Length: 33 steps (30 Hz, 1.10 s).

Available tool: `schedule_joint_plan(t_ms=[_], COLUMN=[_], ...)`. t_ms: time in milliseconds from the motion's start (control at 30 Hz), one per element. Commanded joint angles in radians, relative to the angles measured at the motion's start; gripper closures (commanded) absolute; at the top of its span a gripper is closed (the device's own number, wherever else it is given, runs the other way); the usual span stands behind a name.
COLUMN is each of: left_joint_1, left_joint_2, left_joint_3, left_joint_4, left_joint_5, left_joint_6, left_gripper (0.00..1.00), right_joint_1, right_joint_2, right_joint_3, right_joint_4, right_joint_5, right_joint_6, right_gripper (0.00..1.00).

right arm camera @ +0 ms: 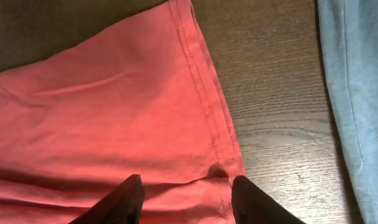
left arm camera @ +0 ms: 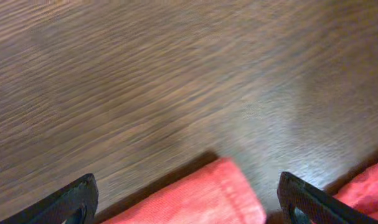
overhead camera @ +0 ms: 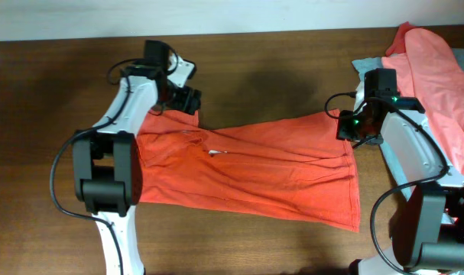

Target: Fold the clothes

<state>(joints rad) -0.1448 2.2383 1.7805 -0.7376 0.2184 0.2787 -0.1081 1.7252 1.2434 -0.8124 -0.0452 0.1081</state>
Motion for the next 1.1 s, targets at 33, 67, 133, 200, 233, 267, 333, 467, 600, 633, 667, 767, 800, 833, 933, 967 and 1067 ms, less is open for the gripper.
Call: schedule_joint_plan(t_ms=[33,67,133,200,233,267,333,467,600,633,667,767,800,833,933,967,1067], left_joint_1=[-0.014,-0.016,-0.017,-0.017,-0.017,-0.017,-0.017,-0.017,-0.017,-0.017,-0.017,-0.01,-0.001,0.008,0.027,0.031,0.043], left_joint_2=[-0.012,-0.003,0.022,0.049,0.061,0.07,0.08,0.092,0.093,0.093,0.093,0.092,0.092,0.092,0.092,0.092,0.092], left_joint_3=[0.019,0.019,0.019,0.019,0.019,0.019,0.019,0.019,0.021,0.028,0.039,0.097,0.139,0.175,0.245,0.256,0.262], left_joint_4=[0.0,-0.002,-0.013,-0.037,-0.05,-0.058,-0.069,-0.08,-0.082,-0.084,-0.086,-0.089,-0.091,-0.095,-0.105,-0.106,-0.105], left_joint_5=[-0.051,-0.051,-0.051,-0.051,-0.051,-0.051,-0.051,-0.051,-0.051,-0.051,-0.051,-0.051,-0.05,-0.05,-0.035,-0.035,-0.053], left_joint_6=[0.033,0.033,0.031,0.03,0.03,0.03,0.03,0.03,0.03,0.03,0.029,-0.015,-0.056,-0.083,-0.106,-0.106,-0.152], left_gripper=[0.08,0.08,0.08,0.09,0.09,0.11,0.2,0.39,1.0,1.0,1.0,1.0,1.0,1.0,1.0,1.0,1.0], right_joint_1=[-0.005,-0.005,-0.005,-0.005,-0.005,-0.005,-0.005,-0.005,-0.005,-0.005,-0.005,-0.005,-0.005,-0.005,-0.005,-0.005,-0.005], right_joint_2=[0.005,0.005,0.005,0.005,0.005,0.005,0.005,0.005,0.005,0.005,0.005,0.005,0.005,0.005,0.005,0.005,0.005], right_joint_3=[0.01,0.01,0.01,0.01,0.01,0.01,0.01,0.01,0.01,0.01,0.01,0.01,0.01,0.01,0.01,0.01,0.01], right_joint_4=[-0.01,-0.011,-0.011,-0.011,-0.011,-0.011,-0.01,-0.011,-0.01,-0.009,-0.003,0.023,0.04,0.047,0.05,0.051,0.071], right_joint_5=[0.001,0.001,0.001,0.001,0.001,0.001,0.001,0.001,0.001,0.001,0.001,0.001,0.001,0.001,0.001,0.001,0.002], right_joint_6=[0.001,0.001,0.001,0.001,0.001,0.001,0.001,0.001,0.001,0.001,0.001,0.001,0.001,0.001,0.001,0.001,0.0], right_gripper=[0.49,0.49,0.49,0.49,0.49,0.49,0.49,0.49,0.49,0.49,0.49,0.49,0.49,0.49,0.49,0.49,0.49])
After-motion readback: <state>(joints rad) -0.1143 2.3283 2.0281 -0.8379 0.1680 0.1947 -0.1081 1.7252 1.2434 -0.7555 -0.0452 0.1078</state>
